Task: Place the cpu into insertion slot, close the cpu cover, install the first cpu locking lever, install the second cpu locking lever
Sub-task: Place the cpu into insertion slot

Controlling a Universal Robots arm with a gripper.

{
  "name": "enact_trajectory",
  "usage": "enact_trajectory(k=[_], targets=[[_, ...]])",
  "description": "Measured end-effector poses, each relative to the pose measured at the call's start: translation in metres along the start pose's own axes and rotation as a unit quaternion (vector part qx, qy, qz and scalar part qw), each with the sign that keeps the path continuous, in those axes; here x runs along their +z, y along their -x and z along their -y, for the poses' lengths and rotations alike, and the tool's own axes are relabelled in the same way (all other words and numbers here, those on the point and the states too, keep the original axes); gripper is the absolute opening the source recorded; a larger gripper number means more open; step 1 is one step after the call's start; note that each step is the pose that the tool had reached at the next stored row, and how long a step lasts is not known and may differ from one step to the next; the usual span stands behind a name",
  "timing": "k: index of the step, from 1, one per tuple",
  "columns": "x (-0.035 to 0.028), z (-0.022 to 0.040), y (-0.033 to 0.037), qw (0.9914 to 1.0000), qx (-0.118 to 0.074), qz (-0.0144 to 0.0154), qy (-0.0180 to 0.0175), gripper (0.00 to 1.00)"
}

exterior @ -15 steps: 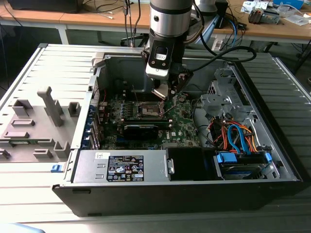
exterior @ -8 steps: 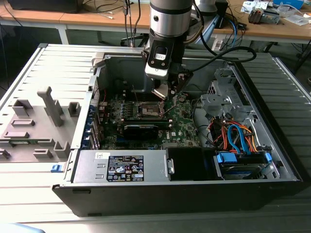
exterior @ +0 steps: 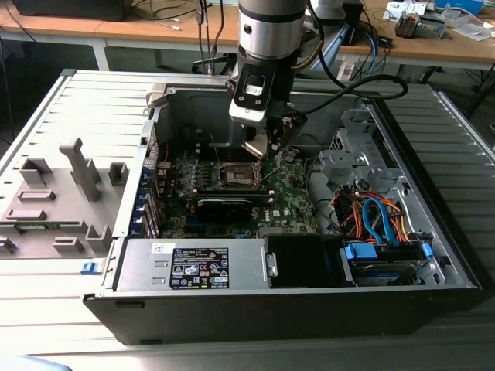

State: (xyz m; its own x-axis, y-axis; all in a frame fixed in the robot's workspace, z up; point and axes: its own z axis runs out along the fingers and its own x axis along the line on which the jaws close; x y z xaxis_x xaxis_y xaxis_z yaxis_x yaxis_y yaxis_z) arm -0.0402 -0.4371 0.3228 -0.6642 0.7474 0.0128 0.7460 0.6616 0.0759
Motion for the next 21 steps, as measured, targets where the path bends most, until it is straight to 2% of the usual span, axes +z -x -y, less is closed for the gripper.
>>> enact_trajectory(k=[21], targets=[[0.0002,0.0000,0.0000,0.99974,0.023,0.0022,-0.0001,0.55]])
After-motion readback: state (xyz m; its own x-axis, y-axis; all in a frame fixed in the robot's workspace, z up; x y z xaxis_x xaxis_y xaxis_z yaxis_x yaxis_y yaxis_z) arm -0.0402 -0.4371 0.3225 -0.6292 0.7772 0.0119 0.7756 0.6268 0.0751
